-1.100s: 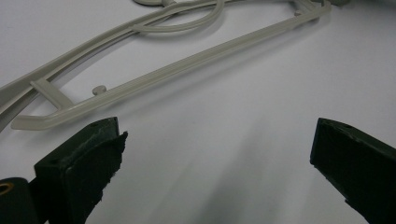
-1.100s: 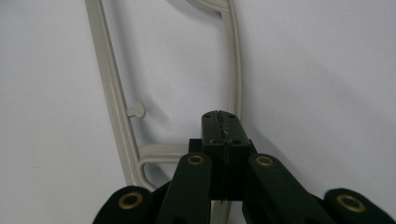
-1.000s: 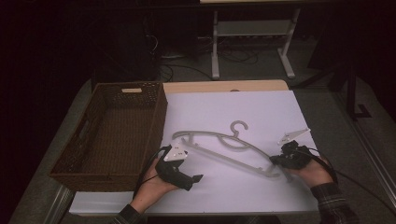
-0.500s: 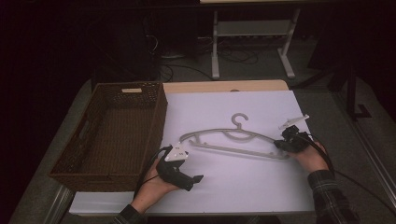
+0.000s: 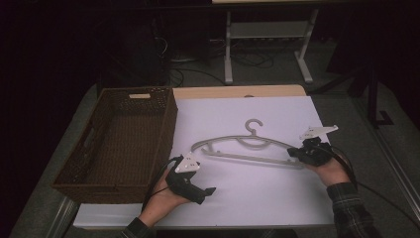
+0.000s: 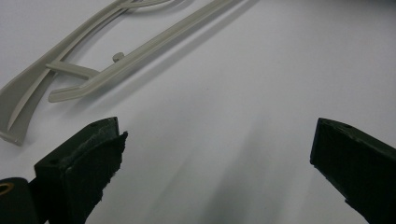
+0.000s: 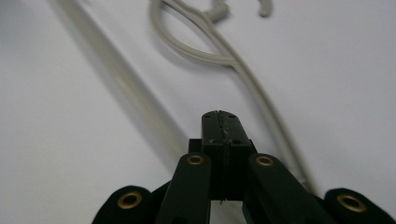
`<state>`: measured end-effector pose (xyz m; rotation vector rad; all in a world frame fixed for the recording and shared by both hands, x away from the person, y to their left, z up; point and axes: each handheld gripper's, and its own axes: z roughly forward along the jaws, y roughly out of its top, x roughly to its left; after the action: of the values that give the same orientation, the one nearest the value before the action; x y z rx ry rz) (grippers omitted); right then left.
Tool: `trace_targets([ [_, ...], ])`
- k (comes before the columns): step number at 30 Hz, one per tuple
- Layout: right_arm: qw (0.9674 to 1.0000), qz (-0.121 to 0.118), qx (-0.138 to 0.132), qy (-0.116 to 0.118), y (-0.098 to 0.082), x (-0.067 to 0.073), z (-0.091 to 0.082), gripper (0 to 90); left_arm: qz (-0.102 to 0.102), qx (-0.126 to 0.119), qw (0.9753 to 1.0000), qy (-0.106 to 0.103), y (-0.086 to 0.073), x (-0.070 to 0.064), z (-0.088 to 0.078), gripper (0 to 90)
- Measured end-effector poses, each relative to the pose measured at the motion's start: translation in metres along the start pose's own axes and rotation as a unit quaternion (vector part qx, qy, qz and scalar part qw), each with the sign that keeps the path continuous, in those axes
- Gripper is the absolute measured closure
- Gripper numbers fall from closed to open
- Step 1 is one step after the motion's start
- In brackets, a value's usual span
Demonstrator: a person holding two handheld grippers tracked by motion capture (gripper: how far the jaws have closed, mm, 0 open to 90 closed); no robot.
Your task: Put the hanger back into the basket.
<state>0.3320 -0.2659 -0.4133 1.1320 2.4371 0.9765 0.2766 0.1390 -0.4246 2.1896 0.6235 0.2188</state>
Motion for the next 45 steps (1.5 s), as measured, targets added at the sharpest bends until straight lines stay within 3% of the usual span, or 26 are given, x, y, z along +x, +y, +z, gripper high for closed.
trace_targets([
  [3, 0.9999, -0.005, -0.007, 0.014, 0.002, 0.009, -0.001, 89.6, -0.001, 0.0, 1.0, -0.001, 0.0, 0.0, 0.0, 1.9],
  [7, 0.9988, -0.008, -0.036, 0.031, 0.012, 0.027, 0.003, 89.6, -0.001, 0.002, 1.0, -0.002, -0.001, -0.001, 0.001, 1.9],
  [13, 0.9985, -0.023, -0.029, 0.039, 0.02, 0.043, 0.025, 89.6, 0.0, 0.003, 1.0, -0.002, -0.002, 0.0, 0.002, 1.9],
  [24, 0.9988, -0.025, -0.012, 0.041, 0.025, 0.046, 0.051, 89.6, -0.001, 0.003, 1.0, -0.002, -0.002, 0.0, 0.002, 1.9],
  [32, 0.9987, -0.018, -0.012, 0.047, 0.025, 0.046, 0.056, 89.7, -0.001, 0.004, 1.0, -0.002, -0.002, 0.0, 0.003, 1.9],
  [45, 0.9991, -0.024, -0.001, 0.035, 0.02, 0.05, 0.06, 89.7, -0.004, 0.002, 1.0, -0.001, -0.002, 0.001, 0.002, 1.9],
])
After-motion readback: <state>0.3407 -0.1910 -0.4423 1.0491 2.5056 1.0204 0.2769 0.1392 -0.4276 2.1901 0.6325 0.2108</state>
